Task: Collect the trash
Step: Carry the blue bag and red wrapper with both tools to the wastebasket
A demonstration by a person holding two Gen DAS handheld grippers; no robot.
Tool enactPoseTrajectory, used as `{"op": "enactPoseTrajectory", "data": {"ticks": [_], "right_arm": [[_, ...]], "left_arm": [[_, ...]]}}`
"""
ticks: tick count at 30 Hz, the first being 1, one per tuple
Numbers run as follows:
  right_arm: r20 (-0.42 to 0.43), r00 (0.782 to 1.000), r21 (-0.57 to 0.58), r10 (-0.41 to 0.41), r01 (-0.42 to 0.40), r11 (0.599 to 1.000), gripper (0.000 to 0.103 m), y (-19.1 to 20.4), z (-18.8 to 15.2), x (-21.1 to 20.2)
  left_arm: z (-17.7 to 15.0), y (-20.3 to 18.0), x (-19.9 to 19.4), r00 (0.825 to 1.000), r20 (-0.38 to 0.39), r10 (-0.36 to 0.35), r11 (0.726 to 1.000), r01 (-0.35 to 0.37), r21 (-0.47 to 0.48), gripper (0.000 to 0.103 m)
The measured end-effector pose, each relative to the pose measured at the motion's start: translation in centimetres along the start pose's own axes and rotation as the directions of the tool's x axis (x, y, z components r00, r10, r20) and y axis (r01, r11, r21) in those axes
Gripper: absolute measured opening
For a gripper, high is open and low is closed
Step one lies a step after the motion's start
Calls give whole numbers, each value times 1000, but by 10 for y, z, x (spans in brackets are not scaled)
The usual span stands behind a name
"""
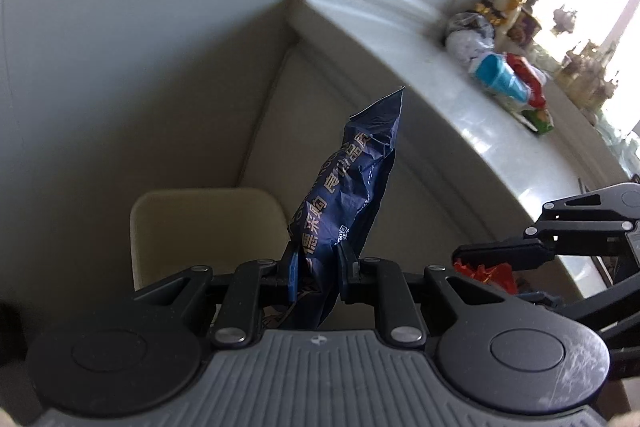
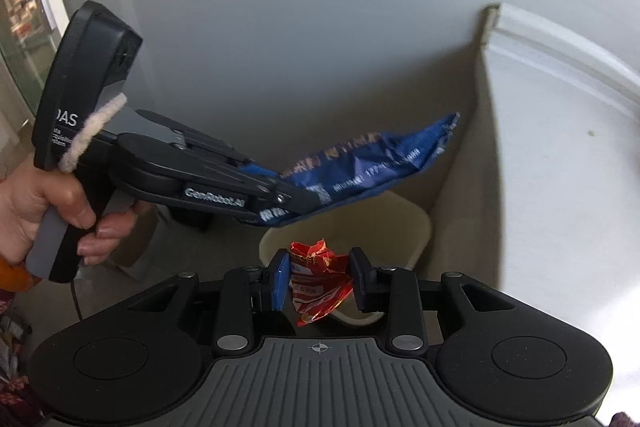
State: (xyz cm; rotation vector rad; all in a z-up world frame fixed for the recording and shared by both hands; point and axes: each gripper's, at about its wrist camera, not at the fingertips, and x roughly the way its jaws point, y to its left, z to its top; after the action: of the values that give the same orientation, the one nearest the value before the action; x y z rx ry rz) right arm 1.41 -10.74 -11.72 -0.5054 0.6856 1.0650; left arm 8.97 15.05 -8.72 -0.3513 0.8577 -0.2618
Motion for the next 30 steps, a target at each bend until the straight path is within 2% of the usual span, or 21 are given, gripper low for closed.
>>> {"op": "enactPoseTrajectory", "data": {"ticks": [8,13,18,23,28,30], "right_arm": [[-35,999,42,-3,4,999,30,2,19,52],[-52,998,124,-38,44,991,30,-20,32,83],[-98,993,227,-66,87,970,30,-43,41,123],[-146,985,361,-90,138,922,30,-60,45,175],[-186,961,340,-207,260,904,30,-61,33,228],[-193,953,323,-233,286,902,31,-61,24,245]], "left_arm": [[-12,35,19,995,-43,86,993,-89,-73,17],[-14,61,41,984,-102,145,979,-158,-129,17],[-18,80,65,968,-159,194,963,-219,-158,17],[-18,93,102,948,-211,238,949,-273,-158,17],[-19,97,142,923,-231,308,939,-334,-83,17],[-22,103,157,915,-251,316,934,-347,-89,17]]}}
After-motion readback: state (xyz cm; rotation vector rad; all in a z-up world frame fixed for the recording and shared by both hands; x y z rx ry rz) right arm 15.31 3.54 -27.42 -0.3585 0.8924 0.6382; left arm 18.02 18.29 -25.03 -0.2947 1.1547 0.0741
